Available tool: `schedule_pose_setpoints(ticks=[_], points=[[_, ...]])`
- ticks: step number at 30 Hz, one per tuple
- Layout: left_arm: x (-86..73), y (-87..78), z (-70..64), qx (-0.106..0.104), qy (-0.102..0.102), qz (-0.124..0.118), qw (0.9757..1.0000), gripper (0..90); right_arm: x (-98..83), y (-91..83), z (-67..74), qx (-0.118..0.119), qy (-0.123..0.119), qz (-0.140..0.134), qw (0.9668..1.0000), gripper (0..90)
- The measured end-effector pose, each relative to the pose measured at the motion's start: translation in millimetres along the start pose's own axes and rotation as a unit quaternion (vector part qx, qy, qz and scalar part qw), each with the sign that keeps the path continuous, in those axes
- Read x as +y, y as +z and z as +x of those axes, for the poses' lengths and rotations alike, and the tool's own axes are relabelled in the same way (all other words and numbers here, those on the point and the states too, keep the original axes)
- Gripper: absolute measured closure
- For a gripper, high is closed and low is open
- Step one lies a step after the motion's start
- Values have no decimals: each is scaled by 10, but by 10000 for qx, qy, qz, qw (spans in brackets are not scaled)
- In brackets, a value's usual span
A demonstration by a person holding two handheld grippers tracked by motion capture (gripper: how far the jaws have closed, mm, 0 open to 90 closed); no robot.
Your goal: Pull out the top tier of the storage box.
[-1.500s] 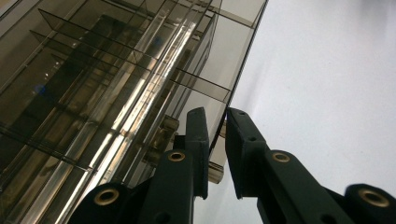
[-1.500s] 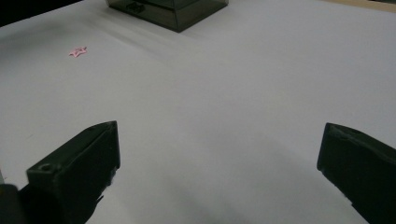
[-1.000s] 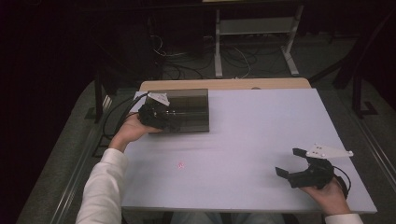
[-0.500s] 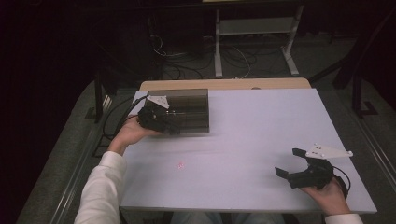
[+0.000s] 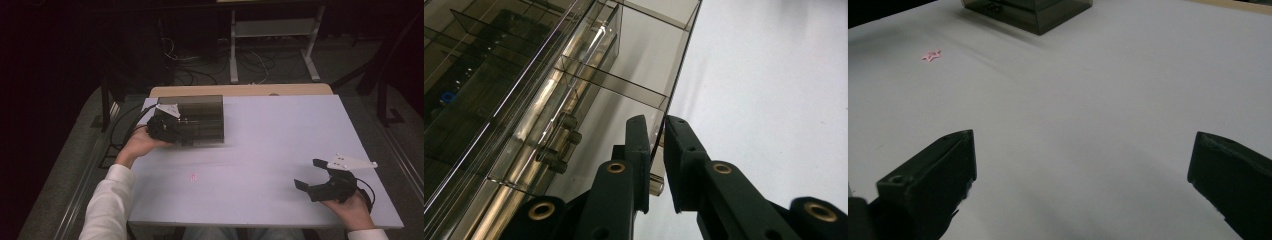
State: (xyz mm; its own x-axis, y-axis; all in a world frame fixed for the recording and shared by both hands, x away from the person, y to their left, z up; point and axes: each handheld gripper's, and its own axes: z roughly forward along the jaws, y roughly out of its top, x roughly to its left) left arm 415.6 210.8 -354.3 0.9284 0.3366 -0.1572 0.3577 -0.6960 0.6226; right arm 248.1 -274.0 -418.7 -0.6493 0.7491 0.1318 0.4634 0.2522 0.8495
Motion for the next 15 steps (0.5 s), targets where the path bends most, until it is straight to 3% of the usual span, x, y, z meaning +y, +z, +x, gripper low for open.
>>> schedule_pose_setpoints(ticks=[15], points=[[-48, -4, -31, -54, 7, -92, 9999, 806, 2, 3, 9, 3, -12, 3, 10000, 0]])
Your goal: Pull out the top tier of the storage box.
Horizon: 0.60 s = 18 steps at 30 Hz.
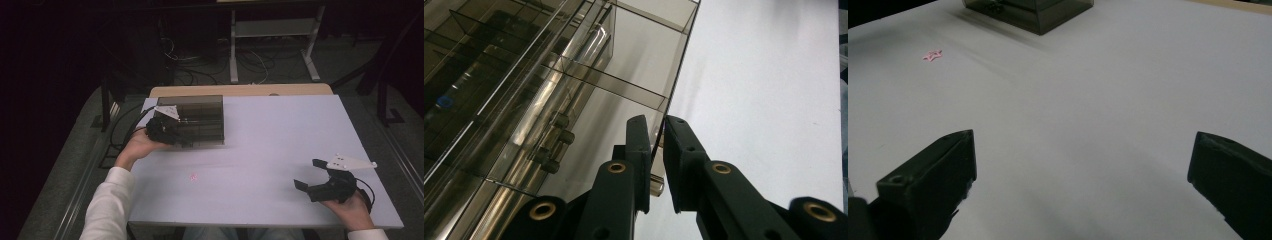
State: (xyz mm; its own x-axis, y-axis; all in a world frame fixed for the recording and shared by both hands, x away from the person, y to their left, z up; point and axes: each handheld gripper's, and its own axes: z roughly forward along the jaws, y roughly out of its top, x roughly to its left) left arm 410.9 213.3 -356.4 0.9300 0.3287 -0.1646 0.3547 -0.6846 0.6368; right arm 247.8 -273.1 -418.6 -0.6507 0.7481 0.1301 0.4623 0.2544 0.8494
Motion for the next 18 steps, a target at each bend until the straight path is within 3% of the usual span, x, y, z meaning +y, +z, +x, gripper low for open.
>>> schedule_pose_setpoints(ticks=[18], points=[[-25, -3, -67, -133, 93, 125, 9998, 811, 0, 0, -1, 2, 3, 2, 10000, 0]])
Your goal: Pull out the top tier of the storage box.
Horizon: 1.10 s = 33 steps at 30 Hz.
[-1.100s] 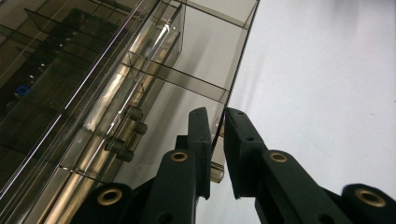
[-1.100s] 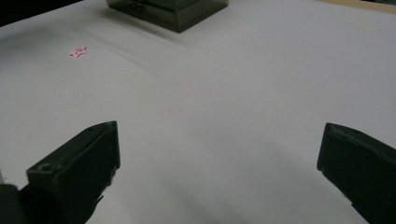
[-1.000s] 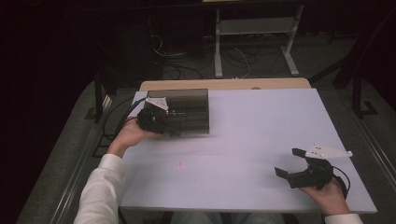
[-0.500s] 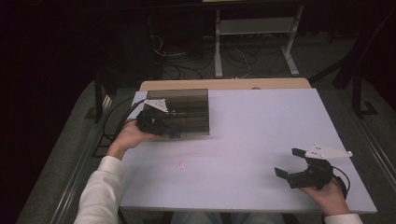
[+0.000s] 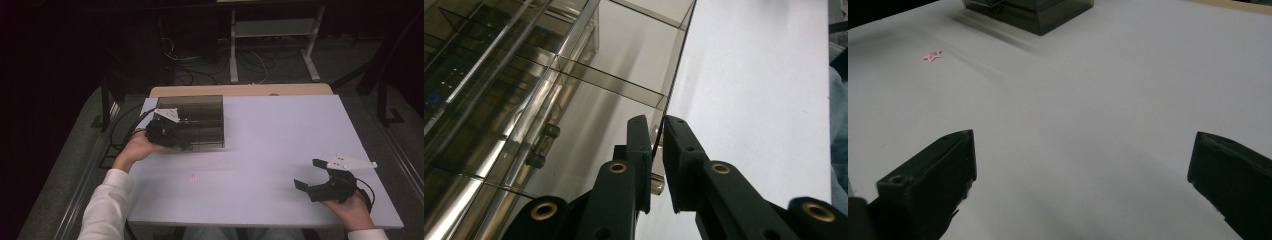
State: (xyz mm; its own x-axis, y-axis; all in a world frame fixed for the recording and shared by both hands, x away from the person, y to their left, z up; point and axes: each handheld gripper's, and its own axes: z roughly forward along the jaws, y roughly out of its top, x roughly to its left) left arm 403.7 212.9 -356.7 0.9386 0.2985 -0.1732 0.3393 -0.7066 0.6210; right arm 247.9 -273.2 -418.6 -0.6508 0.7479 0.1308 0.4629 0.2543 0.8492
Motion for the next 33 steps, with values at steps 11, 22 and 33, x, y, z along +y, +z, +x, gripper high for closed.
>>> schedule_pose_setpoints(ticks=[11, 22, 33], points=[[-28, -20, -30, -44, 34, 48, 10000, 804, 1, 4, 3, -1, -1, 0, 10000, 0], [-18, -137, -87, 131, -87, -265, 9995, 629, 1, 4, 4, 1, -1, -6, 10000, 0], [-14, -233, -196, 358, -290, -459, 9979, 465, -3, -10, 3, -5, 17, -31, 10000, 0]])
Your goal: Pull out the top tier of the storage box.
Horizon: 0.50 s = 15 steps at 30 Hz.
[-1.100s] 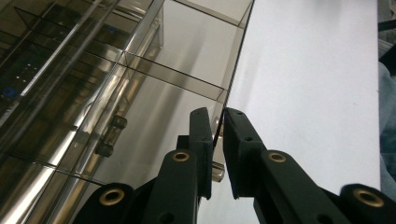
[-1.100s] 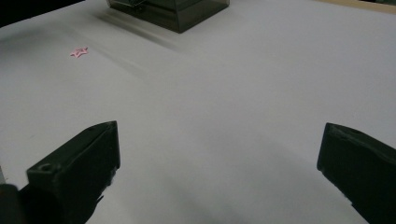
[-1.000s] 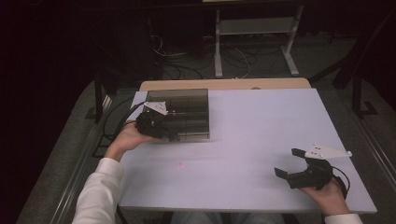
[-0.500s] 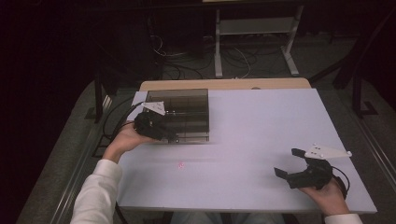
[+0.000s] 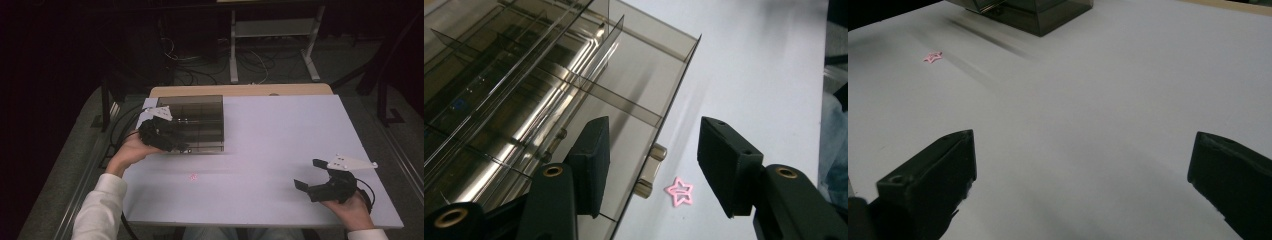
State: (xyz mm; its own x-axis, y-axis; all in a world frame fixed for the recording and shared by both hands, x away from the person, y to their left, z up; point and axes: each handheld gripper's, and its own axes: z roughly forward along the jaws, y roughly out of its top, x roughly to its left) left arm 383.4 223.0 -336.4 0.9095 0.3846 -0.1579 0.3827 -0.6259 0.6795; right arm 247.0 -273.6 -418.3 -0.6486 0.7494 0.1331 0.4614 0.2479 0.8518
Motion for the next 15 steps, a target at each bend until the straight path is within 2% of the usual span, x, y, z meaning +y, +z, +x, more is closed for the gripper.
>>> schedule_pose_setpoints(ticks=[8, 15], points=[[-44, -76, -64, 181, -152, -210, 9995, 414, -6, -20, -5, -5, 28, -30, 10000, 0], [-117, -123, -127, 402, -357, -549, 9970, 325, -9, -30, -2, -5, 40, -46, 10000, 0]])
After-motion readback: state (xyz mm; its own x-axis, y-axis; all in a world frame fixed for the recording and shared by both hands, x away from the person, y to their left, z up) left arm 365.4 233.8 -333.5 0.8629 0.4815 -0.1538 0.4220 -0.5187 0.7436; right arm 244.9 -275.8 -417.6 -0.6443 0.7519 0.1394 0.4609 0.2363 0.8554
